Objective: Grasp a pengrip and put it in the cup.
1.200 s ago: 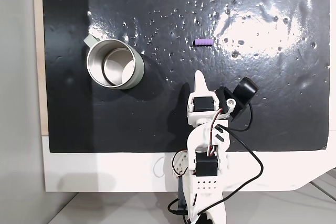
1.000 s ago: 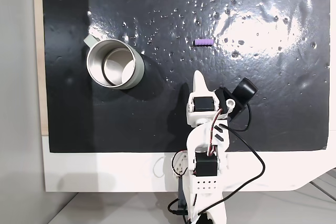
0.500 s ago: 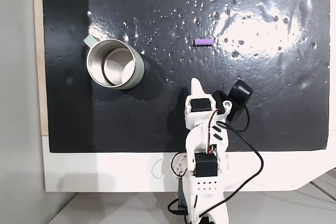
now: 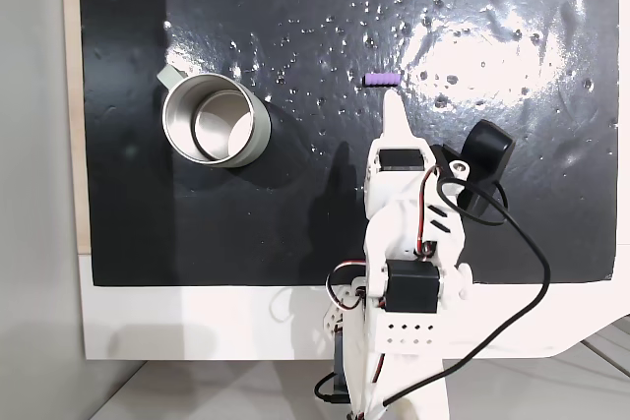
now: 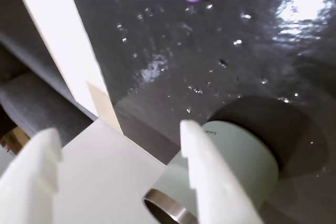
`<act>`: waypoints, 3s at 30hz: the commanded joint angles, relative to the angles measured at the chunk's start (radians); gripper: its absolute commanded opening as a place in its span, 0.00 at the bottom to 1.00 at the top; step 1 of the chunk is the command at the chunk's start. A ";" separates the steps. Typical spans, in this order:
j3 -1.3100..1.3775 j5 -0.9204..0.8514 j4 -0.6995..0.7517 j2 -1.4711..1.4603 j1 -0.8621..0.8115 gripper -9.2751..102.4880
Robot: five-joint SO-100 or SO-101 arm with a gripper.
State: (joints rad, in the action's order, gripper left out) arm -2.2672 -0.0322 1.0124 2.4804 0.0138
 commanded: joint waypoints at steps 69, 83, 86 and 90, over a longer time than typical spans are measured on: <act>0.999 -0.041 0.273 -1.404 0.003 0.31; 0.942 -0.041 0.230 -1.411 0.008 0.09; 0.939 -0.040 0.230 -1.411 0.008 0.09; 0.985 -0.038 0.290 -1.379 0.008 0.08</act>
State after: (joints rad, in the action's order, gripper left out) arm -1.3162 -0.0690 1.2579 1.0661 0.0153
